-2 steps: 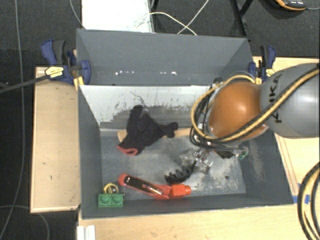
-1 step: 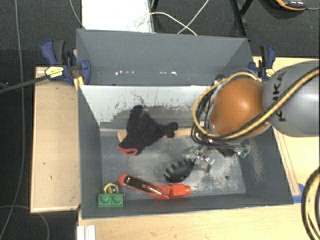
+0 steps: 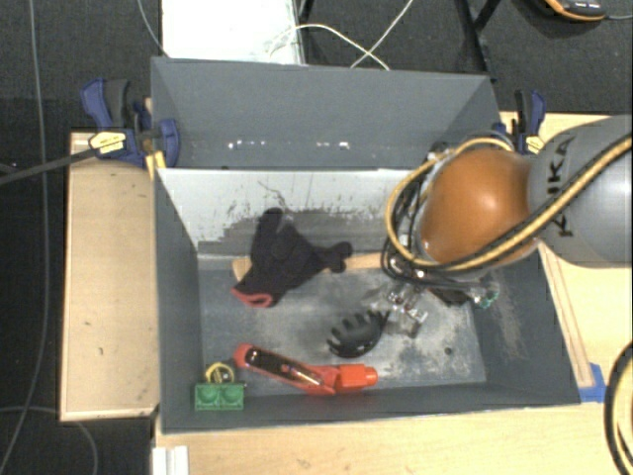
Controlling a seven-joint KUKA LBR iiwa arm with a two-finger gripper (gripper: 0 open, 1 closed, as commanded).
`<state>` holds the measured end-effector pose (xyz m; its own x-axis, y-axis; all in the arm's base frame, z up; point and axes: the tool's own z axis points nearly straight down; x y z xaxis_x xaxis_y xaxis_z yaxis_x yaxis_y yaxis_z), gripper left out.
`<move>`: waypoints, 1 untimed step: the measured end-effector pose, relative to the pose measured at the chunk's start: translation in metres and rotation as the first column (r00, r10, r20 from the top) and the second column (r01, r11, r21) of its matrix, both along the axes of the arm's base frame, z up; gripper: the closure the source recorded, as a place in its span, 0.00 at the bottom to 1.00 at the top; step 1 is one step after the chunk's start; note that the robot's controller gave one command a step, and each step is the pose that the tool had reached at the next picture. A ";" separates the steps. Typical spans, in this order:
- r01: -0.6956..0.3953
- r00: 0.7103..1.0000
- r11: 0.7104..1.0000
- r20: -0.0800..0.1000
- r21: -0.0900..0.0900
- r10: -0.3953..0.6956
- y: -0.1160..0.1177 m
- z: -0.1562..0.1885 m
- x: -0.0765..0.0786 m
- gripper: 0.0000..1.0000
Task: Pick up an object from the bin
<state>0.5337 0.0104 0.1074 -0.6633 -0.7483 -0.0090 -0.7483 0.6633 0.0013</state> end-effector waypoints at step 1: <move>0.005 1.000 1.000 -0.002 0.001 -0.005 0.000 0.032 -0.001 1.00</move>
Offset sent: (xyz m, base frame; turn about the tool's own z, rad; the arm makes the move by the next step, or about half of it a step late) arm -0.0010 0.0002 0.0698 0.0035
